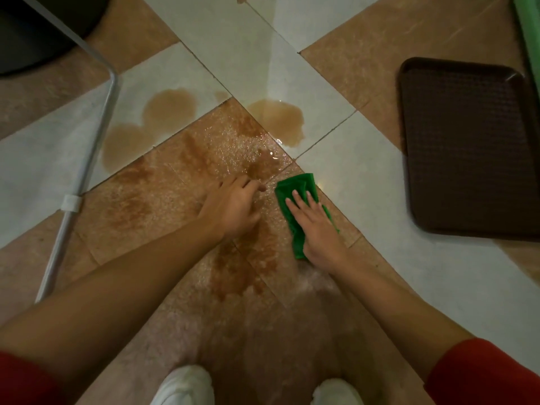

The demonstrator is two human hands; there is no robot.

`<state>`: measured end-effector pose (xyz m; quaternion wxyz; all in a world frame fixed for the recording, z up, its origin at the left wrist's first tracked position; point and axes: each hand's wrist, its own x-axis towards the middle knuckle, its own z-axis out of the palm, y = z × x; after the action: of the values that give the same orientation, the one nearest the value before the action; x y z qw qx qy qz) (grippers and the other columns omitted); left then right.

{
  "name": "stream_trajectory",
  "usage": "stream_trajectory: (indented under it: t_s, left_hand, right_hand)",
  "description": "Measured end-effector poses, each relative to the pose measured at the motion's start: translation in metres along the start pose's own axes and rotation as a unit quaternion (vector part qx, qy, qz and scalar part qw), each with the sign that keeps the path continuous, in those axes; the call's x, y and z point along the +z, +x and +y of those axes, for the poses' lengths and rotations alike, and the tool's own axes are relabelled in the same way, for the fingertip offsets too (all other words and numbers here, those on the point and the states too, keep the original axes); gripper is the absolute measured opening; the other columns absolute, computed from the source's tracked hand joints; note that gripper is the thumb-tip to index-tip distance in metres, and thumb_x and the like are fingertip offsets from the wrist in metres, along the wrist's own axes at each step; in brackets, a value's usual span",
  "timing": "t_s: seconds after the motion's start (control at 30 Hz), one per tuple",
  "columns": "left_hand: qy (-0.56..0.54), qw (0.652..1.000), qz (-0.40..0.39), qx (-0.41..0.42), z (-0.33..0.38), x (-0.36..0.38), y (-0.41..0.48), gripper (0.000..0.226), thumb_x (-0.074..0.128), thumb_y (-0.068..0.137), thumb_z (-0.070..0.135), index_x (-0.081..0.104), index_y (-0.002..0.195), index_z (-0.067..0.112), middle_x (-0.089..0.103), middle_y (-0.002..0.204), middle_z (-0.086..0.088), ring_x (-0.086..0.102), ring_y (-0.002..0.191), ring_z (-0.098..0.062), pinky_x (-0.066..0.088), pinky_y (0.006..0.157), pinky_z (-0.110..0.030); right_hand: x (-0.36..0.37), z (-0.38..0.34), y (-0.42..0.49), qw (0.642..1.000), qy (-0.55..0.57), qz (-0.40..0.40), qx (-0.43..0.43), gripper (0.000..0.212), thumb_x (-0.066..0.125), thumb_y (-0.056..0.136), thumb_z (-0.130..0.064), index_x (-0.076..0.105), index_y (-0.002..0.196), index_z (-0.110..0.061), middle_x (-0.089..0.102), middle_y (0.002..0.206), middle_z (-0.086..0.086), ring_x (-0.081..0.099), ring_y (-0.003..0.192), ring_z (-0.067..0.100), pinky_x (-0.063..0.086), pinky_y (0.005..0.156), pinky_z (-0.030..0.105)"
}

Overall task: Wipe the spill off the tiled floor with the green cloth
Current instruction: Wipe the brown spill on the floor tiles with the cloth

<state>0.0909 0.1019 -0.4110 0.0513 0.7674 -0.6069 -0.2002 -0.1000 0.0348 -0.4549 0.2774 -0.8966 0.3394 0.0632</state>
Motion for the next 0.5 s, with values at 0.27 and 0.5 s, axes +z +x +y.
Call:
stream_trajectory:
  t_s: [0.27,0.5]
  left_hand:
    - [0.02,1.0,-0.006,-0.017,0.004,-0.008,0.0,0.048,0.057,0.086,0.035,0.042,0.131,0.027,0.042,0.138,-0.001,0.037,0.127,-0.02,0.023,0.106,-0.04]
    - [0.016,0.999,0.009,-0.031,0.009,-0.017,-0.021,0.046,0.057,0.085,0.032,0.045,0.129,0.025,0.048,0.131,-0.002,0.047,0.117,-0.022,0.031,0.097,-0.039]
  right_hand:
    - [-0.001,0.01,-0.005,0.999,0.035,-0.017,-0.018,0.079,0.045,0.088,0.004,0.006,0.15,-0.025,-0.008,0.155,-0.011,-0.02,0.137,0.006,-0.015,0.112,0.028]
    - [0.006,-0.016,0.005,0.998,0.035,-0.021,-0.056,0.075,0.045,0.091,-0.002,0.005,0.151,-0.022,-0.006,0.158,-0.005,-0.015,0.144,0.016,-0.014,0.113,0.031]
